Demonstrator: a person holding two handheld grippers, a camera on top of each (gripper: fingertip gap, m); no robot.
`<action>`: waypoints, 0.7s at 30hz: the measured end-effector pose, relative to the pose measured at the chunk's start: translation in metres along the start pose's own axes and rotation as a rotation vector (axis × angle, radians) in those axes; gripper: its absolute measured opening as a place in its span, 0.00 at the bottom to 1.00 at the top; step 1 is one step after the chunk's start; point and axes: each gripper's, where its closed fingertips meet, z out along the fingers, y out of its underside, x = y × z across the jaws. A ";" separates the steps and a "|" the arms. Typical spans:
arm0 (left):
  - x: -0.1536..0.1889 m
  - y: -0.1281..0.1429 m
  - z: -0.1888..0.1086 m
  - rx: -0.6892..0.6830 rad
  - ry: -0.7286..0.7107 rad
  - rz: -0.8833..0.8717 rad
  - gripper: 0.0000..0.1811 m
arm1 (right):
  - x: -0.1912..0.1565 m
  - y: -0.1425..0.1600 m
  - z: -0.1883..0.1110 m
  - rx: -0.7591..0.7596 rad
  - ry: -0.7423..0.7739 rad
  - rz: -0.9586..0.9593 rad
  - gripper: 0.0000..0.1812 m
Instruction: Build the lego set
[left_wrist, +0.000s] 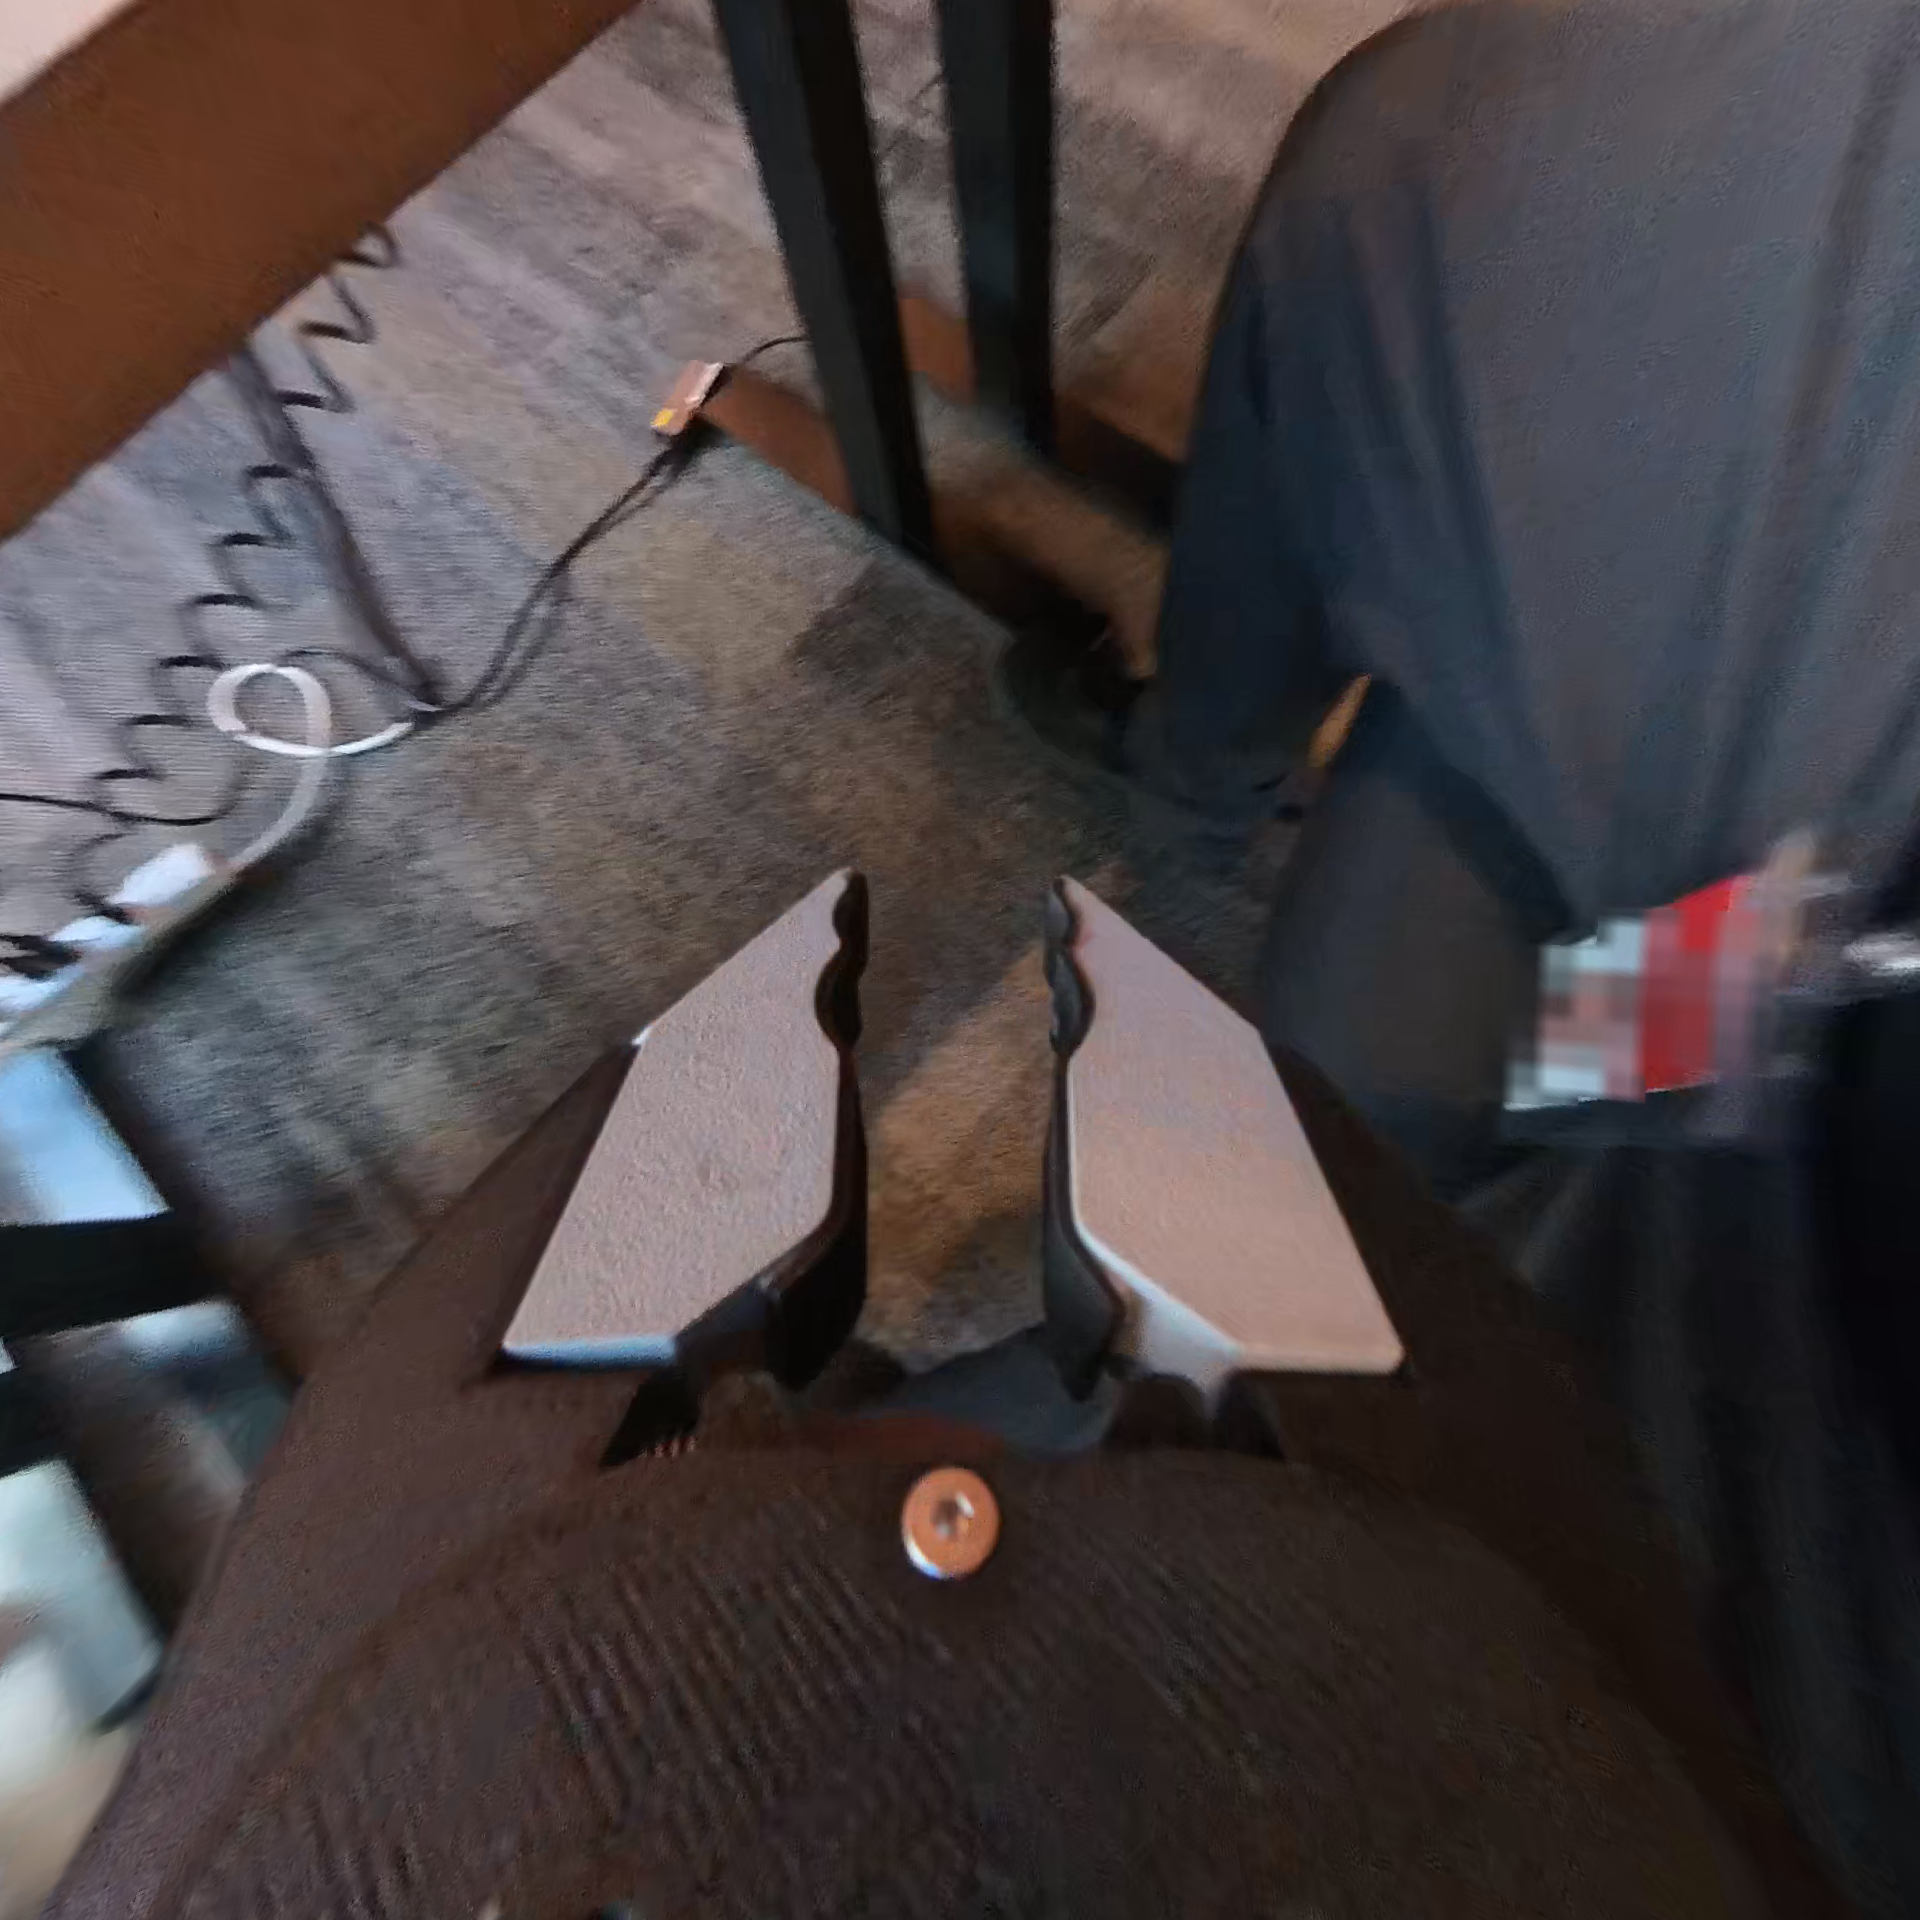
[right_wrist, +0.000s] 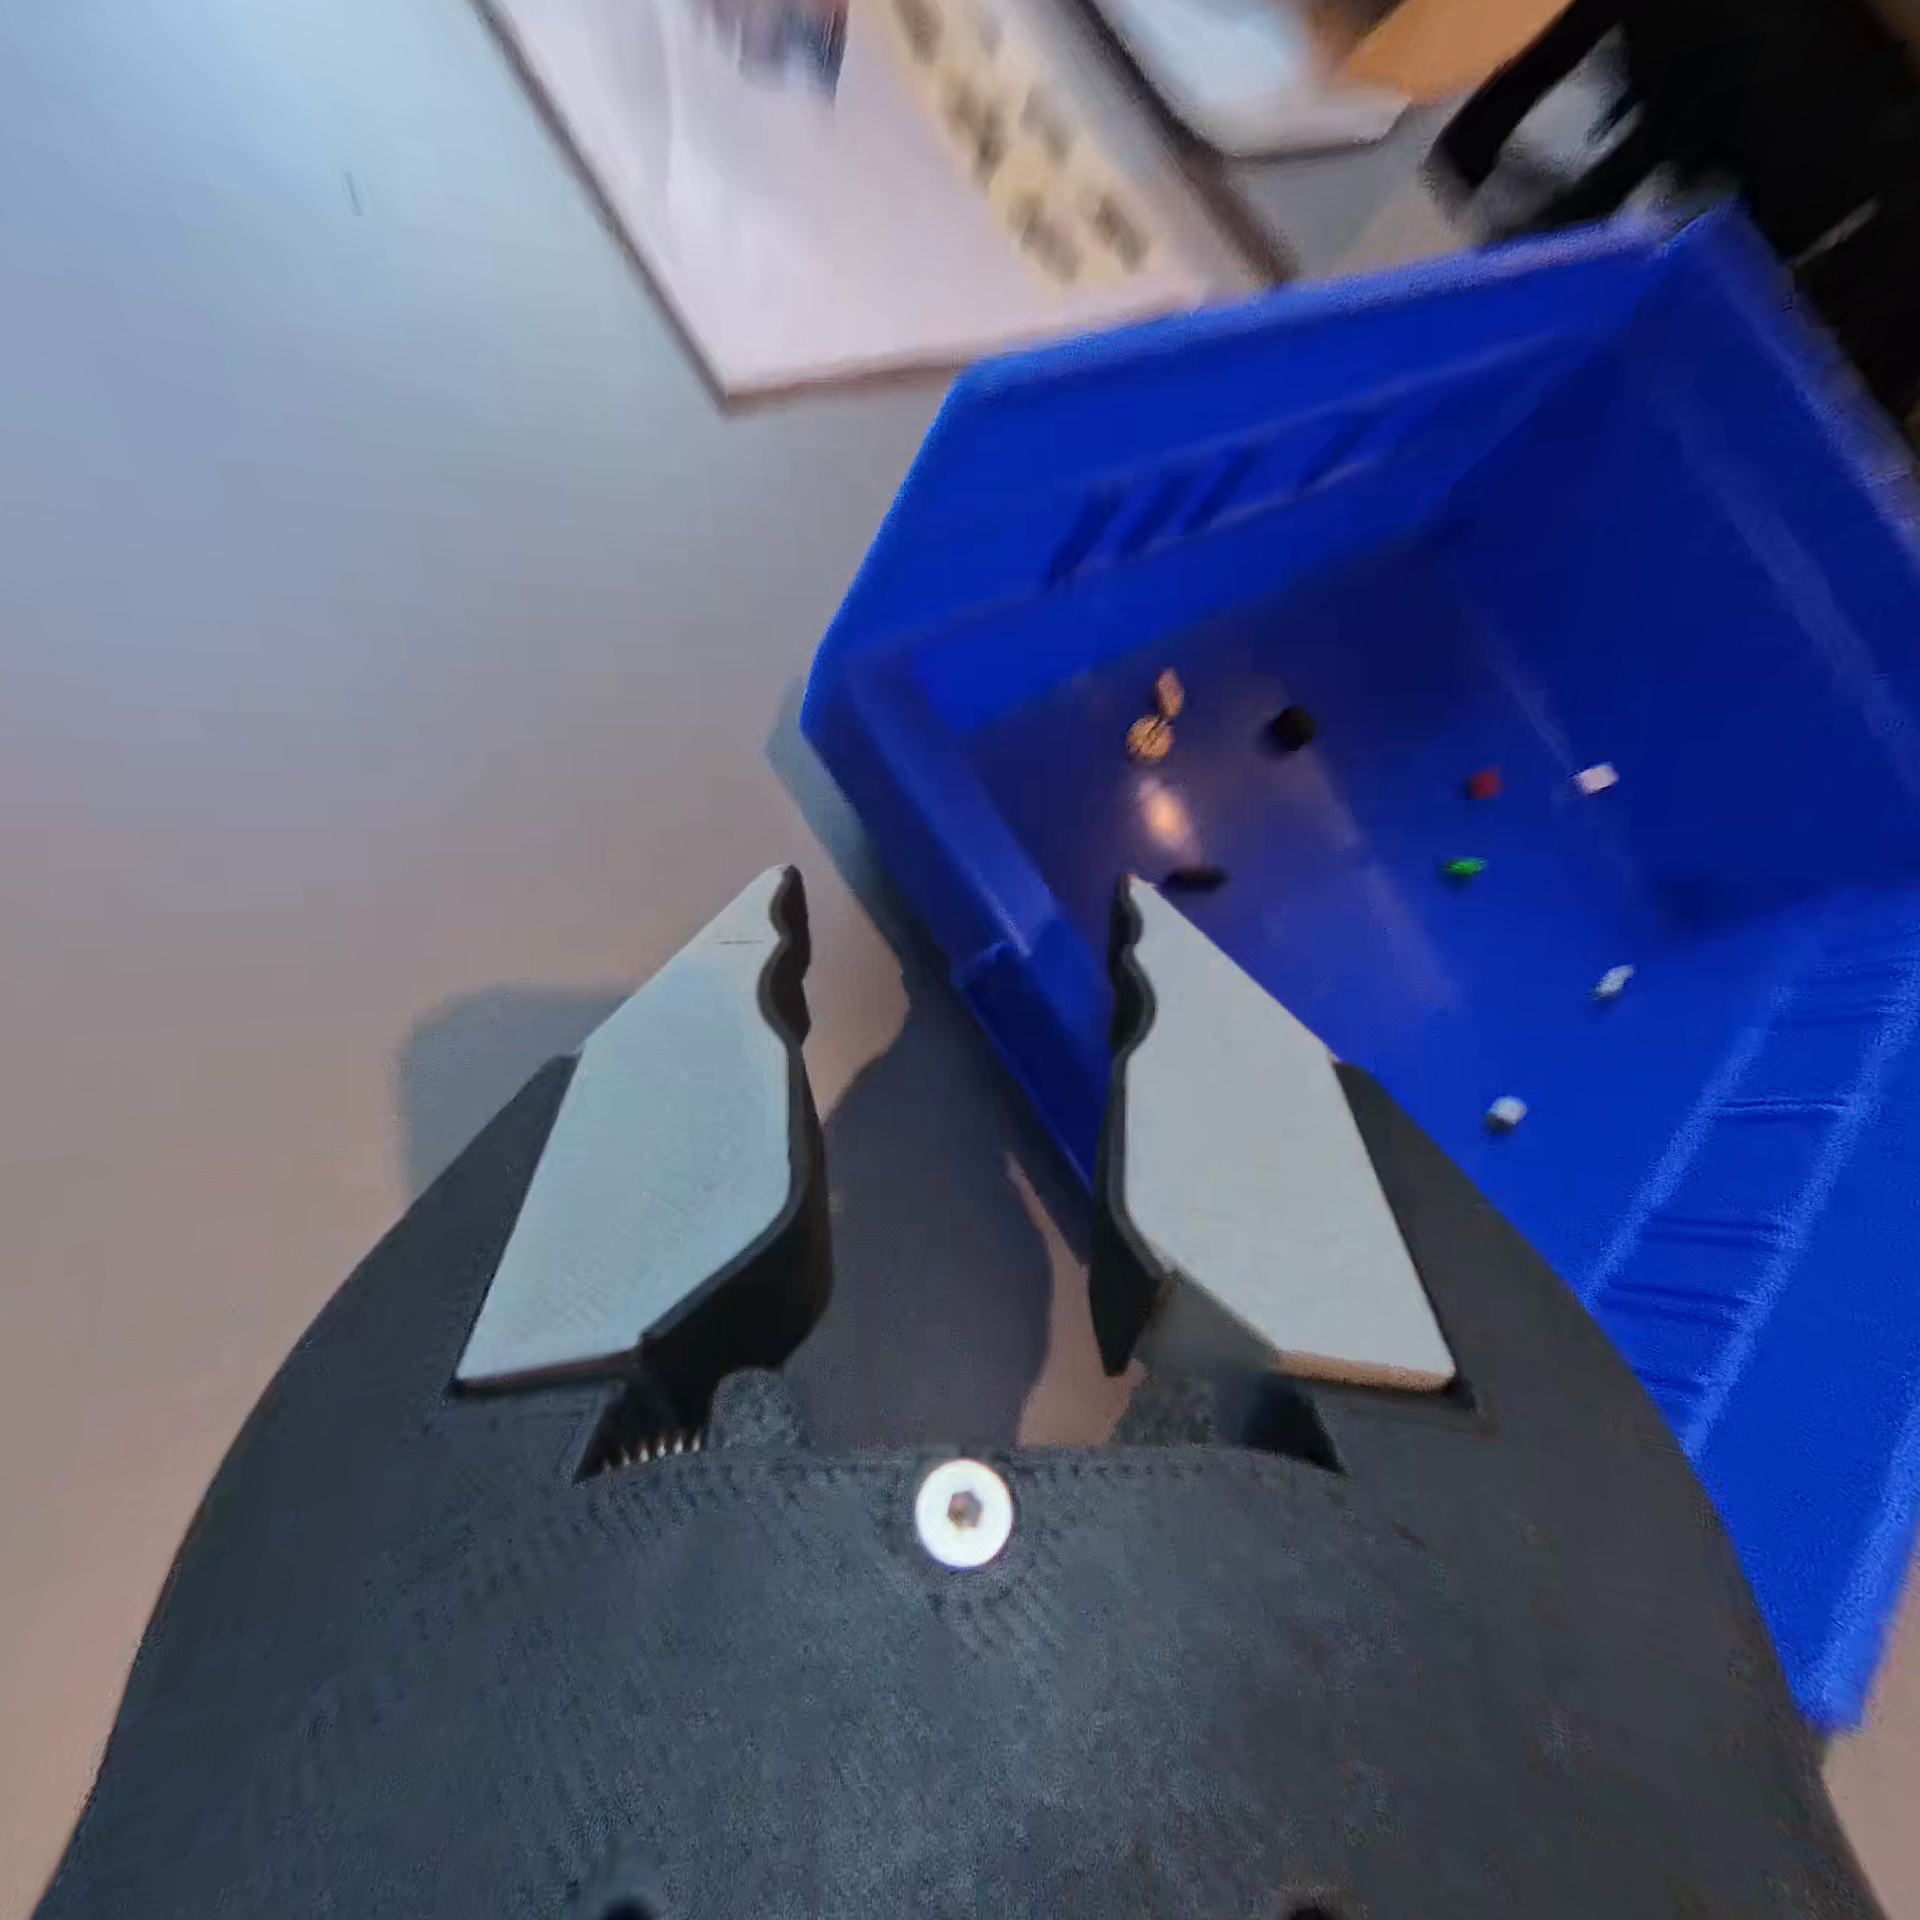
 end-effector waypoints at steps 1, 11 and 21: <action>0.002 -0.001 0.001 0.007 0.038 -0.016 0.18 | -0.001 0.007 0.006 -0.044 -0.026 0.003 0.32; -0.156 -0.106 -0.072 0.204 -0.270 0.066 0.22 | -0.008 -0.031 -0.056 0.254 0.112 0.185 0.28; -0.360 -0.120 -0.053 -0.092 0.138 -0.413 0.55 | -0.108 -0.104 -0.035 0.463 -0.234 0.212 0.28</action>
